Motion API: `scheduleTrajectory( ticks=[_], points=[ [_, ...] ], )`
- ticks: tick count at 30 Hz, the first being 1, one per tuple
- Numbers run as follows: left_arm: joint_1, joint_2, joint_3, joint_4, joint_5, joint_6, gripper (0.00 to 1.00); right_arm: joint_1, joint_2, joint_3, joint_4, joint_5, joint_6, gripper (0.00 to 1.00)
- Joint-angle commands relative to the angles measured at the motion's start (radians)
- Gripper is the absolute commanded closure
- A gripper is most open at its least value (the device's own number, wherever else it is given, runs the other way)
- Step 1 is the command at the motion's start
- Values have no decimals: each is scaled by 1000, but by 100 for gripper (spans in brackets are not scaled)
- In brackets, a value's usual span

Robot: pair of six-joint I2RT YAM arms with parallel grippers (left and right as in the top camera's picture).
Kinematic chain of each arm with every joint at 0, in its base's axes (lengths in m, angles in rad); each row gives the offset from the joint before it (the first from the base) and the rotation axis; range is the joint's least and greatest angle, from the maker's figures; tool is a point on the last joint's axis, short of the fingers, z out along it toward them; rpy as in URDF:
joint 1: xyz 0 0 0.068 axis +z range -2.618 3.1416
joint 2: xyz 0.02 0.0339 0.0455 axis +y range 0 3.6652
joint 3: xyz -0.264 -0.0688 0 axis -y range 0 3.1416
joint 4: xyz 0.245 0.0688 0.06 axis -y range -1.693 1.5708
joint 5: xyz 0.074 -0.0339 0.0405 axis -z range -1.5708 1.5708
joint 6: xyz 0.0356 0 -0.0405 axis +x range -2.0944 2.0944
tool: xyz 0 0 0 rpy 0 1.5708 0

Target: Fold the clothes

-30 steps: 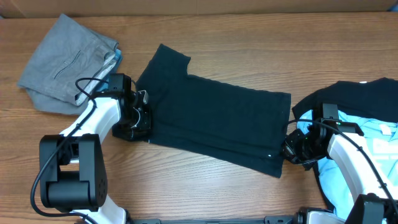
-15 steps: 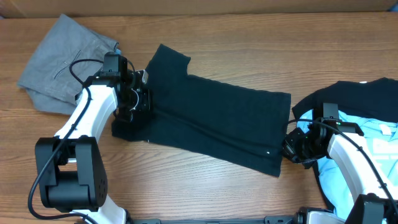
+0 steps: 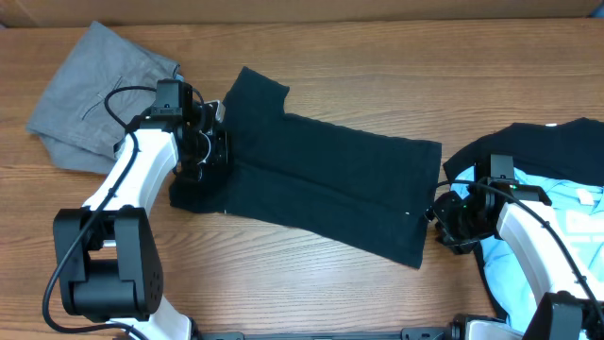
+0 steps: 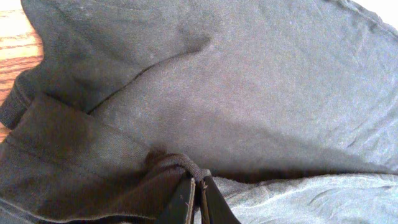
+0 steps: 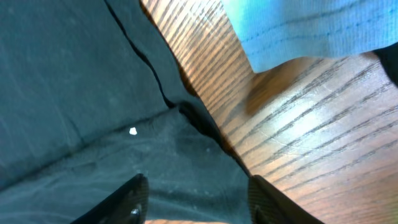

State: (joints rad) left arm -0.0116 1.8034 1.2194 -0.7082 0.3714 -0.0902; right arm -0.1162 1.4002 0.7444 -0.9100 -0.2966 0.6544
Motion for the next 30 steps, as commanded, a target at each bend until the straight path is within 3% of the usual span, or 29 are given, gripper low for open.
scheduleTrajectory(
  ticks=[1,4,8,11,13,18,30],
  points=[
    [-2,-6,18,2,15,8,93,3,5,-8,9,8,-30,41],
    [-2,-6,18,2,15,8,89,3,5,-24,52,8,-30,41],
    [-2,-6,18,2,15,8,75,3,5,-53,114,7,-33,58],
    [-2,-6,18,6,14,8,57,3,5,-71,124,8,-33,58],
    [-2,-6,18,13,10,8,53,3,5,-72,123,8,-34,57],
    [-2,-6,18,-5,-2,9,56,3,5,-72,116,6,-34,56],
    [-2,-6,18,-253,-143,72,62,3,5,-72,108,8,-35,56]
  ],
)
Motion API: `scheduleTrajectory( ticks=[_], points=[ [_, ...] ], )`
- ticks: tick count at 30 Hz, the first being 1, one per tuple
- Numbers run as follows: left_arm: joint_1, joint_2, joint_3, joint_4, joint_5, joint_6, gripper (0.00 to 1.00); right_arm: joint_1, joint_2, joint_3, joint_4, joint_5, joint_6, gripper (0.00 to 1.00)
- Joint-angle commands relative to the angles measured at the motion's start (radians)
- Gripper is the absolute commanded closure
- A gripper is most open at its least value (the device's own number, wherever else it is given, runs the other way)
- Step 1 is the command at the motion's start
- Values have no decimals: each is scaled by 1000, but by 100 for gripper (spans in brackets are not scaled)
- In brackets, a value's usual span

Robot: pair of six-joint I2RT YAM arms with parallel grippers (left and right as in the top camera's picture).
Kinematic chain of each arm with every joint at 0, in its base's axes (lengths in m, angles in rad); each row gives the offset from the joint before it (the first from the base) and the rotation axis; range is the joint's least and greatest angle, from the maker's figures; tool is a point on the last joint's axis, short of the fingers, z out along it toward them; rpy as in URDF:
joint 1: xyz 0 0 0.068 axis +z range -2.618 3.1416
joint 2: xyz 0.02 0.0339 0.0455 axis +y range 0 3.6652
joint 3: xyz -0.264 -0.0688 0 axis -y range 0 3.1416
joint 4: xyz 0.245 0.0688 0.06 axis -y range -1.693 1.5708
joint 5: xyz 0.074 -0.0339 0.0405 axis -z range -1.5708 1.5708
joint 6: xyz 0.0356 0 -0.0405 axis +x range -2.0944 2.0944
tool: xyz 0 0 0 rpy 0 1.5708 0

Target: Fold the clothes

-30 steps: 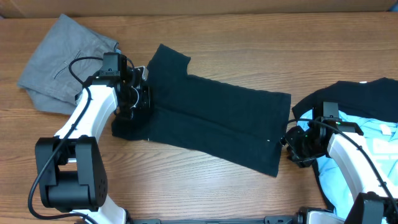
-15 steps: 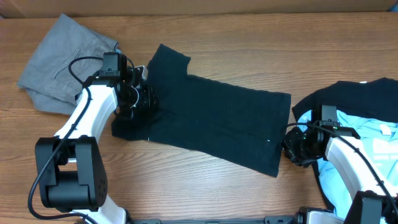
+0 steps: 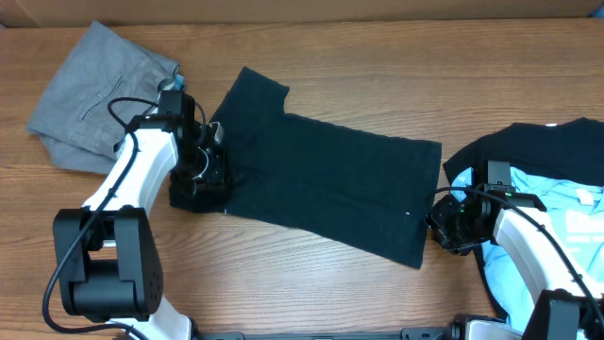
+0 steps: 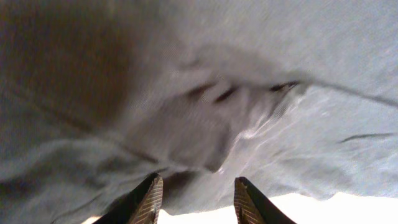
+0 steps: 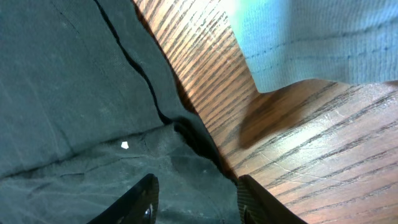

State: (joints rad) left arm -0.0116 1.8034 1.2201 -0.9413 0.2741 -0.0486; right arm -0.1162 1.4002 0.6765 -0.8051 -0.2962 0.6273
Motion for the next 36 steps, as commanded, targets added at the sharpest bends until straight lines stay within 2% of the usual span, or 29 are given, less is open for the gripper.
scheduleTrajectory(
  ticks=[1,5,8,14,18,22,24,25,28,32,36],
  points=[
    [-2,-6,17,-32,-45,31,66,3,5,-5,4,8,-8,55],
    [-2,-6,17,-100,-74,26,85,3,5,-5,-1,8,-8,55],
    [-2,-6,-8,-72,-139,27,96,3,5,-5,0,8,-8,56],
    [-2,-6,-96,93,-156,25,96,3,5,-5,3,8,-7,55],
    [-2,-5,-136,230,-116,-4,96,3,5,-5,3,8,-8,55],
    [-3,-5,-136,331,-13,-38,96,3,5,-5,4,7,-7,55],
    [-2,-5,-111,380,97,-90,96,3,5,-5,3,7,-7,55],
    [-6,-5,-78,446,201,-118,96,3,5,-5,-1,7,-7,55],
    [-19,-5,-33,509,221,-164,96,3,5,-5,-1,7,-7,55],
    [-23,-5,-3,523,202,-162,90,3,5,-5,-1,7,-7,55],
    [-6,-6,34,364,179,-89,91,3,5,-5,-4,7,-26,55]
  ],
)
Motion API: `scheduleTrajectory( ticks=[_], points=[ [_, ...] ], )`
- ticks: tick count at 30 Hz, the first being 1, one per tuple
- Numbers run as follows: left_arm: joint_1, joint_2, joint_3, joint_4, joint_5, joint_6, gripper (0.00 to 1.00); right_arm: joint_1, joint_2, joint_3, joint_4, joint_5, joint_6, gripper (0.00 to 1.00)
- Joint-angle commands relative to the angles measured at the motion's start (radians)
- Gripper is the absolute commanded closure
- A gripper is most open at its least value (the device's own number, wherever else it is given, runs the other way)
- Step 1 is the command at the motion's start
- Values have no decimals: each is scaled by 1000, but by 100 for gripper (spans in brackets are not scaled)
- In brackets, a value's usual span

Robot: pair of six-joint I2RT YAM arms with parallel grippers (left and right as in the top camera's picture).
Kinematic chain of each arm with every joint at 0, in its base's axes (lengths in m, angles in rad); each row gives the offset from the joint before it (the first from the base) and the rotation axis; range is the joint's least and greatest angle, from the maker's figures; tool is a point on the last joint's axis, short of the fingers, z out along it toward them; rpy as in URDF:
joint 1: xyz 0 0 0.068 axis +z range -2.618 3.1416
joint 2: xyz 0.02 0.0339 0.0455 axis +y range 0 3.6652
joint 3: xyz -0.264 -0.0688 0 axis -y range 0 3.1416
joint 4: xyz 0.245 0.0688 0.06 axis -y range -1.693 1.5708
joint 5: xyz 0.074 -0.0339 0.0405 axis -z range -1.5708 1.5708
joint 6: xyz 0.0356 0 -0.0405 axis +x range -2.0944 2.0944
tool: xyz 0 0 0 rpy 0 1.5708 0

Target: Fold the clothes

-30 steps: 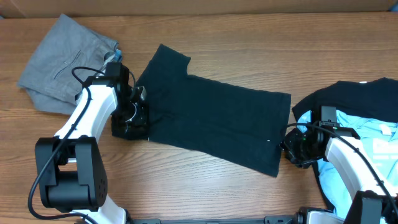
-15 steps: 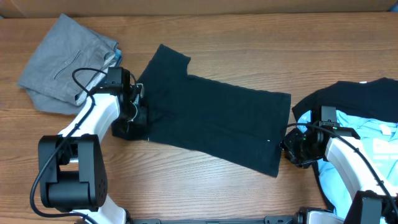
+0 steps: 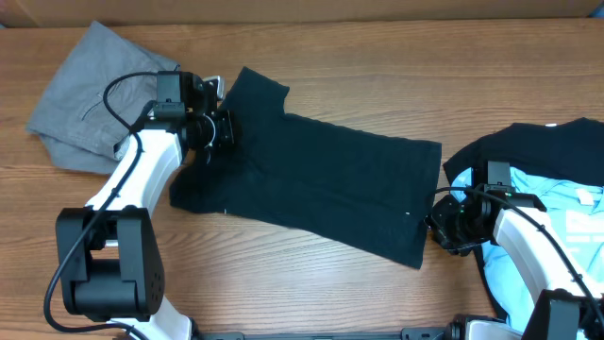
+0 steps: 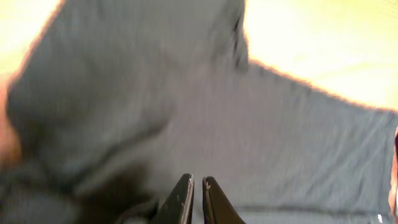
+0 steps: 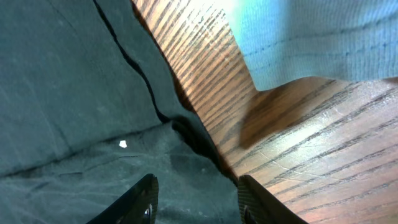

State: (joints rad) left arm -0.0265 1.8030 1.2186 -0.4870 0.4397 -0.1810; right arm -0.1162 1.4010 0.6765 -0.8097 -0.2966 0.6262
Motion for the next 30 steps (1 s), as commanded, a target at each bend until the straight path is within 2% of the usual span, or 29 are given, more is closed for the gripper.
scheduleTrajectory(
  ticks=[1,5,7,11,17,25,30],
  points=[
    [13,-6,46,-132,13,57,91,3,4,-5,0,8,-32,54],
    [35,-6,102,-338,-20,136,95,3,4,-5,-3,8,-36,53],
    [40,-6,116,-438,-143,152,96,3,4,-5,-2,8,-36,52],
    [41,-6,95,-488,-304,153,96,3,4,-5,2,8,-36,52],
    [37,3,5,-317,-281,147,96,3,4,-5,8,8,-35,51],
    [32,53,-63,-59,-275,51,96,3,4,-5,10,8,-35,52],
    [32,53,2,84,-114,33,95,3,4,-4,8,8,-35,52]
  ],
)
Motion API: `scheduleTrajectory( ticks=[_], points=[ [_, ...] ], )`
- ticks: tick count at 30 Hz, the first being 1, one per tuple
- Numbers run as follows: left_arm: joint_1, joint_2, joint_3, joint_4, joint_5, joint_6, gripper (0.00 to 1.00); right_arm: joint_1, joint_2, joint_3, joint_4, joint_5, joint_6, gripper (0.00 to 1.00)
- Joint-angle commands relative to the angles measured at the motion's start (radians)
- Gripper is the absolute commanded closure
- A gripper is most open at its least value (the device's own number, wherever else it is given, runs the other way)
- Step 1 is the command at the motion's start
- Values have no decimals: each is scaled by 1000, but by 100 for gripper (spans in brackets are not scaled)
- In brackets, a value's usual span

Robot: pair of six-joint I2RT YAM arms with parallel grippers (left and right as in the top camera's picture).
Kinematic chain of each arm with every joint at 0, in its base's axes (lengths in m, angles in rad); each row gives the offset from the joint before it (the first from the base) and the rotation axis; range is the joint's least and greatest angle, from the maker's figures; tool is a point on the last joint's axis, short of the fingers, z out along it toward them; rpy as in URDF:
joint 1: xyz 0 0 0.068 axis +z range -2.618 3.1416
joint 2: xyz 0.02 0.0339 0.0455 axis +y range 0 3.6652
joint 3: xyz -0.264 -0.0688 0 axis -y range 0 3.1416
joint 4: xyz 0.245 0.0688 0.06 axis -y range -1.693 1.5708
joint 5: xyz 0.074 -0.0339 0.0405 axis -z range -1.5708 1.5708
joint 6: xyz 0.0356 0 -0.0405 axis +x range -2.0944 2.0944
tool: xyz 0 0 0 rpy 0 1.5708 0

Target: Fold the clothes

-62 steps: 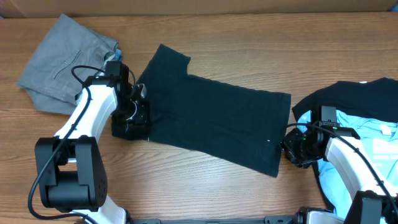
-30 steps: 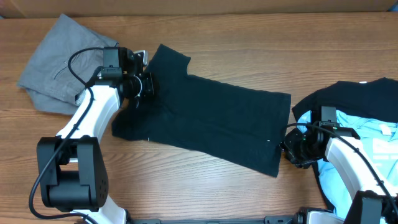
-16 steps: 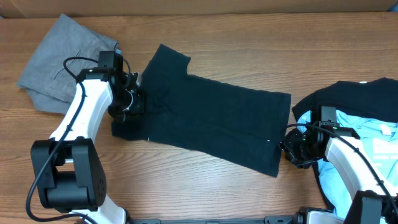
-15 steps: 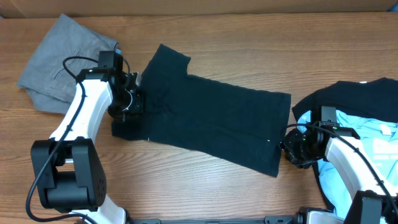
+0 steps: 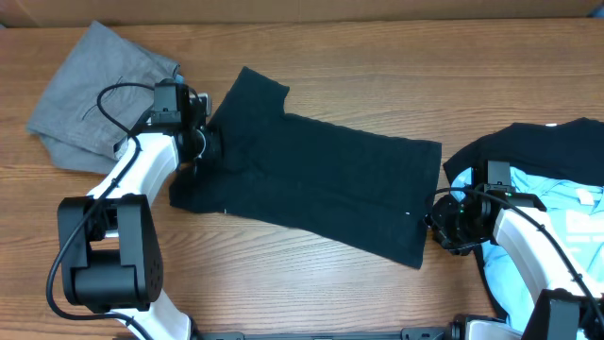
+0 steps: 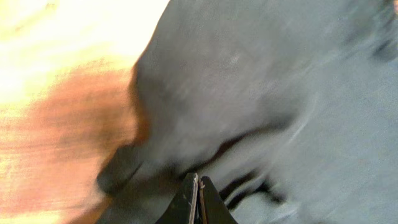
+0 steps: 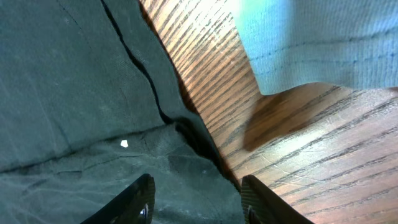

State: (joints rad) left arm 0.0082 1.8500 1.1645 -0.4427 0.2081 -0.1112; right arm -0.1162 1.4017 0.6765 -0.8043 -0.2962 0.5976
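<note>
A black T-shirt (image 5: 321,184) lies flat and slanted across the middle of the table, sleeves to the left and hem to the right. My left gripper (image 5: 204,142) is at the shirt's left edge by the sleeve. In the blurred left wrist view its fingers (image 6: 198,190) are pressed together over dark fabric (image 6: 261,81), and no cloth shows between them. My right gripper (image 5: 440,223) is open at the shirt's lower right hem corner. Its fingers (image 7: 142,194) straddle that corner of cloth (image 7: 93,93).
A crumpled grey garment (image 5: 94,94) lies at the back left, just beyond the left arm. A pile of light blue (image 5: 557,203) and black clothing sits at the right edge, and its blue cloth (image 7: 311,31) shows beside the right gripper. Bare wood (image 7: 298,155) separates shirt and pile.
My left gripper has shifted a little left and nearer, from over the shirt's shoulder to its left edge, and is still shut. The right gripper and the shirt look unchanged.
First my left gripper was shut on a fold by the left sleeve. Then it stood open over the fabric there. Then it was shut farther back near the shoulder, and now it is at the shirt's edge. My right gripper stayed open over the hem corner. The shirt's outline is unchanged.
</note>
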Motion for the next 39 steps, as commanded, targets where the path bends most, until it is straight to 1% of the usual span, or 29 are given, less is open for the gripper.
scheduleTrajectory(
  ticks=[1,2,5,6,7,8,9,12,13,15,16,17,22,24,28,30,32,39],
  points=[
    [-3,6,84,39,145,-46,94,3,3,-5,3,8,-7,52],
    [-3,6,115,28,171,-47,92,3,3,-5,2,8,-7,52],
    [-6,6,214,-80,250,-38,77,3,3,-5,-3,8,-7,52],
    [-10,6,226,-109,264,-22,74,3,3,-5,-5,8,-7,51],
    [-17,6,235,-145,262,-6,71,3,3,-5,-5,8,-7,51],
    [-25,6,236,-185,249,10,69,3,3,-5,-5,8,-7,49],
    [-38,8,232,-245,190,14,65,3,3,-5,-4,8,-7,48],
    [-63,12,199,-308,64,14,65,3,3,-5,-4,8,-7,48],
    [-69,15,185,-314,39,14,67,3,3,-5,-4,8,-7,48],
    [-77,26,164,-315,20,13,71,3,3,-5,-4,8,-7,47],
    [-80,35,153,-308,20,10,71,3,3,-5,-5,8,-7,47],
    [-81,45,145,-301,17,10,67,3,3,-5,-5,8,-7,47],
    [-81,82,143,-262,-17,13,64,3,3,-5,-5,8,-7,47],
    [-82,114,143,-253,-16,22,65,3,3,-5,-6,8,-10,47],
    [-82,151,143,-248,43,22,72,3,3,-5,-10,8,-23,47],
    [-82,150,144,-239,56,21,85,3,3,-5,-9,8,-23,47],
    [-82,144,149,-240,55,18,96,3,3,-5,-9,8,-23,47],
    [-82,84,172,-248,81,18,96,3,3,-5,-9,8,-23,47]
  ],
)
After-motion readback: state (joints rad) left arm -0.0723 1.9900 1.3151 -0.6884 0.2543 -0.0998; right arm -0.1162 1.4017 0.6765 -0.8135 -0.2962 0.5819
